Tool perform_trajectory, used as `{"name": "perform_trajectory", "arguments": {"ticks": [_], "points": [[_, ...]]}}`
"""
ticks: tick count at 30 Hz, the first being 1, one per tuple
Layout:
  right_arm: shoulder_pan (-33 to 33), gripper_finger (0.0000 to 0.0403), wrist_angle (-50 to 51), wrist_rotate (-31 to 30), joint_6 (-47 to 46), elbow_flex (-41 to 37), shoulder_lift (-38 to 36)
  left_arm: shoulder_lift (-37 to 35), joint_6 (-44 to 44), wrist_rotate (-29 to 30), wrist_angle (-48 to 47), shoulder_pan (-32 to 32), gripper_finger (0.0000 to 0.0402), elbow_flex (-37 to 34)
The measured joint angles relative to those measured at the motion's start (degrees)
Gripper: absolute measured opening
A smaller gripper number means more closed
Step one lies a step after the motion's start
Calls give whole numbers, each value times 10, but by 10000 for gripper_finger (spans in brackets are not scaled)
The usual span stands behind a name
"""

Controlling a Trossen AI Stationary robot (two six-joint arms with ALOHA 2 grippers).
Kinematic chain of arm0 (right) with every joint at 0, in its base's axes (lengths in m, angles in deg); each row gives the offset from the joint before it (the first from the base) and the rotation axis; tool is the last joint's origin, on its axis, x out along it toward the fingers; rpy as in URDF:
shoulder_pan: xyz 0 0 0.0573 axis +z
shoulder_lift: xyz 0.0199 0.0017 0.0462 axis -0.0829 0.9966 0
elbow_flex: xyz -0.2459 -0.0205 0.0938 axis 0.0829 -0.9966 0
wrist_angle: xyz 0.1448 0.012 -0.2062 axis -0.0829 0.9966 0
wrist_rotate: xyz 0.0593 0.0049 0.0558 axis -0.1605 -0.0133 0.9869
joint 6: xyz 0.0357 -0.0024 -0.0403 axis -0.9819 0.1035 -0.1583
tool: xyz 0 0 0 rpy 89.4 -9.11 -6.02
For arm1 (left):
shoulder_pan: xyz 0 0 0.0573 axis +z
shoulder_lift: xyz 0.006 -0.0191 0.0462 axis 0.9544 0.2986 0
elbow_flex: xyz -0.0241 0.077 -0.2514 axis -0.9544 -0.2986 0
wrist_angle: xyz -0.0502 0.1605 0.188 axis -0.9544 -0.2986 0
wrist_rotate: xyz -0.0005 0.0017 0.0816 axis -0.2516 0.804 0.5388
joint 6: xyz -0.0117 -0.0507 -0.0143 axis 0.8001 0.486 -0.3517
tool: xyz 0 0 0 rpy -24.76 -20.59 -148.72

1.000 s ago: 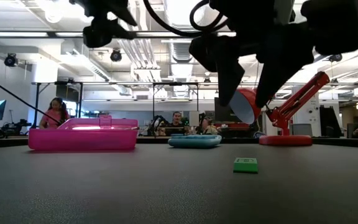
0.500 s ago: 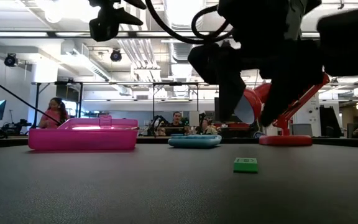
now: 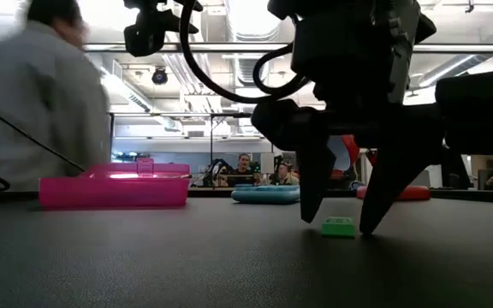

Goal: Pack school essentials
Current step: Put the green eraser into the pink supply box

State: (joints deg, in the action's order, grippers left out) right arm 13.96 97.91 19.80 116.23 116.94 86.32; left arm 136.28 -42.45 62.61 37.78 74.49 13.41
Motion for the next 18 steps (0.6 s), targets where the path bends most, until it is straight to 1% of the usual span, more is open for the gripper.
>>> {"name": "perform_trajectory", "arguments": {"ticks": [6, 13, 15, 18], "points": [[-2, 144, 19, 7, -23, 1, 4, 0, 0, 0, 1, 0, 130, 0], [-2, 74, 31, 6, -103, 2, 4, 0, 0, 0, 8, 0, 130, -2], [-2, 60, 34, 5, -133, 2, 4, 0, 0, 0, 19, 0, 130, -2], [-2, 50, 35, 4, -164, 2, 1, 0, 0, 0, 25, 0, 130, -3]]}}
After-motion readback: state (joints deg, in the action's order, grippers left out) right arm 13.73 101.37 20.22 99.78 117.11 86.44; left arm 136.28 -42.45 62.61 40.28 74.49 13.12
